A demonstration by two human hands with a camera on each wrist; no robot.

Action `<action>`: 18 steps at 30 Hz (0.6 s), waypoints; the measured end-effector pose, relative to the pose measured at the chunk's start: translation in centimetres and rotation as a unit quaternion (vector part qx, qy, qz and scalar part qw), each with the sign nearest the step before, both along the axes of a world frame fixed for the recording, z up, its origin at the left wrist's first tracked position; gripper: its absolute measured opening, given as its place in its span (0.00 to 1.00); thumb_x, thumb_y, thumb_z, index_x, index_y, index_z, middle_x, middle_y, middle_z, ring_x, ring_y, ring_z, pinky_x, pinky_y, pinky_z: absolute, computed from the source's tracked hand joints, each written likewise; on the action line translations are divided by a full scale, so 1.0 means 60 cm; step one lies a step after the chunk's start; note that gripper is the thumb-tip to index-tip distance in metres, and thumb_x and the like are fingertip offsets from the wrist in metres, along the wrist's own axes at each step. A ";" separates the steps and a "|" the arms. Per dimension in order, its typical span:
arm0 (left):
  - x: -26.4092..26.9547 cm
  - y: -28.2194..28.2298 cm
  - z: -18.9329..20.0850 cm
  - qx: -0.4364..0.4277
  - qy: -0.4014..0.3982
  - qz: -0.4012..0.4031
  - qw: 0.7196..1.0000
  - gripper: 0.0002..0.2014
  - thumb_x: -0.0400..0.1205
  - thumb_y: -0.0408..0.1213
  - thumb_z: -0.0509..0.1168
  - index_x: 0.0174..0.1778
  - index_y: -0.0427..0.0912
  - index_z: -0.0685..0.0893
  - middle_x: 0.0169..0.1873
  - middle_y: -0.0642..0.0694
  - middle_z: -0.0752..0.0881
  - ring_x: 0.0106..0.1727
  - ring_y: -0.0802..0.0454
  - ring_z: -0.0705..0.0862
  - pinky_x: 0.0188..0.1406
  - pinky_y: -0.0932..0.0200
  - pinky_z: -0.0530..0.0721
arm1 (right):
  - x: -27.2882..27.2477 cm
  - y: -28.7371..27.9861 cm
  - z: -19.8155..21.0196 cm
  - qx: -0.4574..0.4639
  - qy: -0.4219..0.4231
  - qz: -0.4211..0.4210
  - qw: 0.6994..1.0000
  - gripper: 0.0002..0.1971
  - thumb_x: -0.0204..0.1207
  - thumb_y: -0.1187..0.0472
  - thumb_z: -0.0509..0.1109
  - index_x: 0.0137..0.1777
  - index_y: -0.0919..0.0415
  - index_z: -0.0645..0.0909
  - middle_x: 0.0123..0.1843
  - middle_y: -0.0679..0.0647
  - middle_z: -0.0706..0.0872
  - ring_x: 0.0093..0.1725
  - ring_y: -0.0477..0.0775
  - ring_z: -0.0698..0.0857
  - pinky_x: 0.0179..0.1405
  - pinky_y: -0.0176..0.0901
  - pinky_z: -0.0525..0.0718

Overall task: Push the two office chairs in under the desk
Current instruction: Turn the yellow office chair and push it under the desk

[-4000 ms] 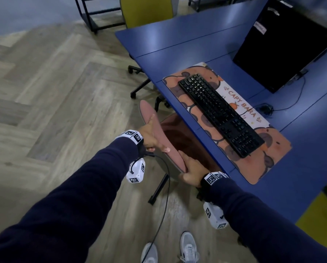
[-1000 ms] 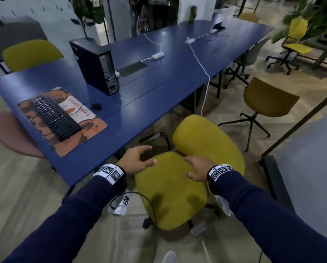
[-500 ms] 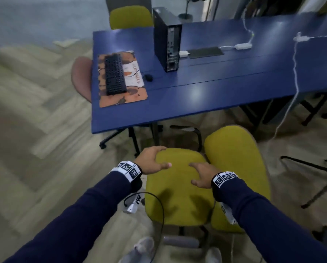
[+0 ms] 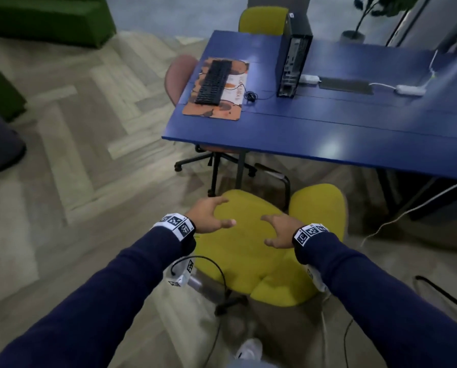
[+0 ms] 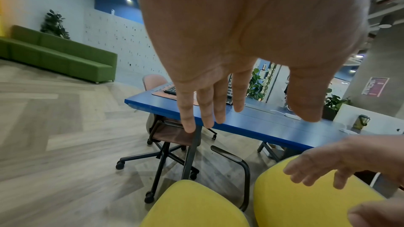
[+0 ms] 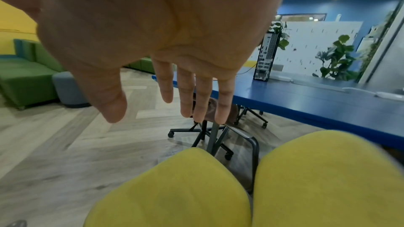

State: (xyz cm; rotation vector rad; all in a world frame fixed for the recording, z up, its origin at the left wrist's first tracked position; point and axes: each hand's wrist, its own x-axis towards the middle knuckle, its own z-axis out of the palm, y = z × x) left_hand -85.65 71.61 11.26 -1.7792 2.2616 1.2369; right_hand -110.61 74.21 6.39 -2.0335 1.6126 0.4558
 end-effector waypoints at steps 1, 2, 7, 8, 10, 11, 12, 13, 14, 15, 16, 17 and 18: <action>-0.007 0.014 -0.001 -0.001 0.002 0.004 1.000 0.42 0.75 0.58 0.72 0.84 0.48 0.66 0.83 0.46 0.70 0.83 0.45 0.68 0.80 0.46 0.70 | -0.011 0.006 0.000 -0.004 0.008 0.002 1.000 0.41 0.78 0.44 0.71 0.86 0.55 0.59 0.83 0.57 0.72 0.79 0.60 0.73 0.73 0.50 0.75; -0.015 0.024 -0.001 -0.005 -0.001 0.001 1.000 0.43 0.75 0.58 0.72 0.84 0.48 0.65 0.83 0.45 0.70 0.83 0.45 0.69 0.80 0.45 0.70 | -0.020 0.007 0.003 -0.012 0.019 0.018 1.000 0.41 0.78 0.44 0.71 0.86 0.55 0.59 0.82 0.57 0.72 0.79 0.60 0.73 0.72 0.50 0.74; -0.064 0.074 -0.013 0.007 -0.004 0.037 0.999 0.44 0.75 0.59 0.72 0.85 0.48 0.63 0.82 0.43 0.70 0.82 0.43 0.70 0.79 0.43 0.72 | -0.067 0.013 0.005 -0.012 0.030 0.076 0.997 0.42 0.77 0.43 0.72 0.86 0.55 0.59 0.83 0.57 0.72 0.79 0.60 0.73 0.72 0.51 0.75; -0.080 0.077 -0.017 0.011 -0.001 0.044 0.999 0.44 0.75 0.59 0.72 0.85 0.48 0.63 0.82 0.43 0.71 0.82 0.43 0.71 0.78 0.44 0.73 | -0.080 0.007 0.002 -0.006 0.035 0.092 0.995 0.42 0.77 0.43 0.72 0.86 0.54 0.59 0.83 0.57 0.72 0.79 0.60 0.73 0.72 0.52 0.76; -0.112 0.081 -0.033 0.023 -0.006 0.063 0.998 0.44 0.75 0.58 0.72 0.85 0.48 0.63 0.81 0.42 0.72 0.81 0.44 0.72 0.78 0.45 0.74 | -0.107 -0.011 -0.013 -0.009 0.052 0.134 0.990 0.42 0.76 0.43 0.72 0.86 0.54 0.59 0.82 0.57 0.72 0.79 0.61 0.73 0.73 0.55 0.77; -0.129 0.083 -0.040 0.034 -0.009 0.075 0.997 0.45 0.75 0.59 0.72 0.85 0.48 0.62 0.81 0.42 0.72 0.81 0.44 0.72 0.78 0.45 0.74 | -0.122 -0.021 -0.020 -0.008 0.058 0.162 0.985 0.43 0.76 0.43 0.72 0.86 0.54 0.58 0.81 0.58 0.73 0.78 0.61 0.74 0.72 0.57 0.77; -0.147 0.085 -0.048 0.039 -0.009 0.092 0.995 0.45 0.75 0.59 0.72 0.85 0.48 0.62 0.81 0.42 0.72 0.80 0.44 0.73 0.78 0.44 0.74 | -0.139 -0.031 -0.028 -0.005 0.063 0.194 0.979 0.43 0.75 0.43 0.72 0.86 0.55 0.59 0.80 0.58 0.74 0.77 0.62 0.75 0.71 0.58 0.78; -0.165 0.086 -0.055 0.039 -0.010 0.115 0.993 0.45 0.75 0.59 0.72 0.85 0.48 0.62 0.81 0.42 0.72 0.80 0.43 0.73 0.77 0.43 0.74 | -0.155 -0.043 -0.034 -0.007 0.067 0.224 0.972 0.43 0.75 0.44 0.72 0.86 0.55 0.59 0.79 0.59 0.75 0.76 0.62 0.76 0.70 0.58 0.79; -0.182 0.089 -0.060 0.039 -0.006 0.140 0.989 0.44 0.75 0.58 0.72 0.85 0.48 0.62 0.81 0.42 0.73 0.80 0.43 0.74 0.77 0.43 0.74 | -0.172 -0.055 -0.040 -0.005 0.067 0.246 0.967 0.43 0.75 0.44 0.73 0.86 0.55 0.59 0.79 0.59 0.76 0.76 0.62 0.76 0.70 0.59 0.79; -0.200 0.096 -0.066 0.044 -0.001 0.167 0.985 0.44 0.75 0.57 0.73 0.85 0.48 0.63 0.80 0.42 0.73 0.79 0.43 0.74 0.77 0.42 0.75 | -0.189 -0.064 -0.046 0.002 0.065 0.262 0.963 0.43 0.75 0.44 0.73 0.86 0.55 0.59 0.78 0.59 0.76 0.75 0.62 0.77 0.69 0.59 0.79; -0.218 0.104 -0.071 0.045 0.002 0.190 0.981 0.44 0.75 0.57 0.73 0.85 0.47 0.63 0.80 0.41 0.73 0.79 0.43 0.75 0.76 0.42 0.75 | -0.206 -0.071 -0.051 0.006 0.062 0.280 0.958 0.43 0.75 0.43 0.73 0.86 0.55 0.59 0.78 0.60 0.76 0.75 0.63 0.77 0.70 0.59 0.79; -0.238 0.114 -0.074 0.050 0.003 0.211 0.976 0.44 0.75 0.56 0.73 0.85 0.47 0.63 0.80 0.41 0.74 0.78 0.43 0.75 0.76 0.42 0.76 | -0.224 -0.075 -0.055 0.011 0.061 0.300 0.952 0.44 0.74 0.43 0.73 0.86 0.55 0.59 0.79 0.60 0.75 0.76 0.63 0.76 0.70 0.59 0.79; -0.258 0.126 -0.078 0.061 0.007 0.230 0.971 0.45 0.75 0.56 0.74 0.85 0.47 0.63 0.80 0.41 0.74 0.78 0.43 0.76 0.76 0.43 0.76 | -0.243 -0.076 -0.059 0.020 0.061 0.317 0.946 0.44 0.74 0.42 0.73 0.86 0.55 0.58 0.80 0.60 0.74 0.77 0.63 0.76 0.71 0.59 0.78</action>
